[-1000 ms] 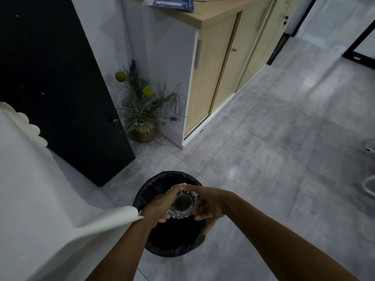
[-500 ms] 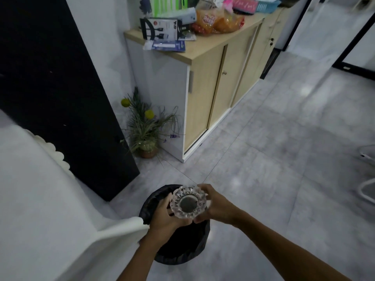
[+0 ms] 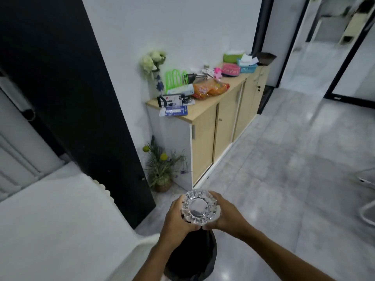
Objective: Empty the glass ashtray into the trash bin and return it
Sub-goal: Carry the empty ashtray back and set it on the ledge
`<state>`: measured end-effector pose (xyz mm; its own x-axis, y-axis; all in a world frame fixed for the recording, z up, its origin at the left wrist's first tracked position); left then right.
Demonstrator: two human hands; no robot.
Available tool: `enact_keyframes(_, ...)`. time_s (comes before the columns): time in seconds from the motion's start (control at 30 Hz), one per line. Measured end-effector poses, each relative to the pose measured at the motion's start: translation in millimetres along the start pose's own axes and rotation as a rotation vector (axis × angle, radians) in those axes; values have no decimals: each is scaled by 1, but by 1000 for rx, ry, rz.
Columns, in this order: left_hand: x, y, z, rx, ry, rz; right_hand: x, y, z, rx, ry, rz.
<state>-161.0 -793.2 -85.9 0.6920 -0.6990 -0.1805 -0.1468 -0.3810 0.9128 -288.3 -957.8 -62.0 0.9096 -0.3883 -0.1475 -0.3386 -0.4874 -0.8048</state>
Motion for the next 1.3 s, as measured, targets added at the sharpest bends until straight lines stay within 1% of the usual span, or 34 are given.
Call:
enact_keyframes(0.13, -27, 64, -46, -18, 11, 52, -13, -71, -29, -17, 27, -99)
enact_keyframes(0.23, -58, 106, -85, -33, 15, 93, -27, -127, -38, -28, 46, -159)
enact_keyframes(0.3, -83, 126, -114, -16, 47, 124, -40, -168, -38, -32, 49, -219)
enact_keyframes(0.43, -151, 155, -177, 4, 143, 160, -75, -253, -19, -90, 46, -311)
enact_keyframes(0.57, -234, 165, -244, 23, 213, 179, -112, -330, 23, -119, 14, -385)
enact_keyframes(0.7, -308, 159, -311, 99, 280, 167, -145, -398, 78, -124, -12, -447)
enact_keyframes(0.83, -380, 138, -374, 140, 383, 128, -173, -458, 141, -122, -74, -507)
enact_keyframes(1.07, -501, 79, -468, 39, 582, 17, -198, -555, 259, -130, -251, -639)
enact_keyframes(1.3, -584, 27, -533, -19, 745, -82, -205, -618, 364, -131, -439, -736)
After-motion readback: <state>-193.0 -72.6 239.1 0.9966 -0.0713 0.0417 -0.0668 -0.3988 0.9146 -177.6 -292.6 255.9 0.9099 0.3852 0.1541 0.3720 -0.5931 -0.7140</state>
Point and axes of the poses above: each hand's wrist, its own x-axis towards the middle knuckle, its own z-axis out of the palm, y = z × x, the point moved 1 cm from there along x, towards the middle knuckle, and after that the axes turned 4 degrees about -y, right-handed, at the moved point
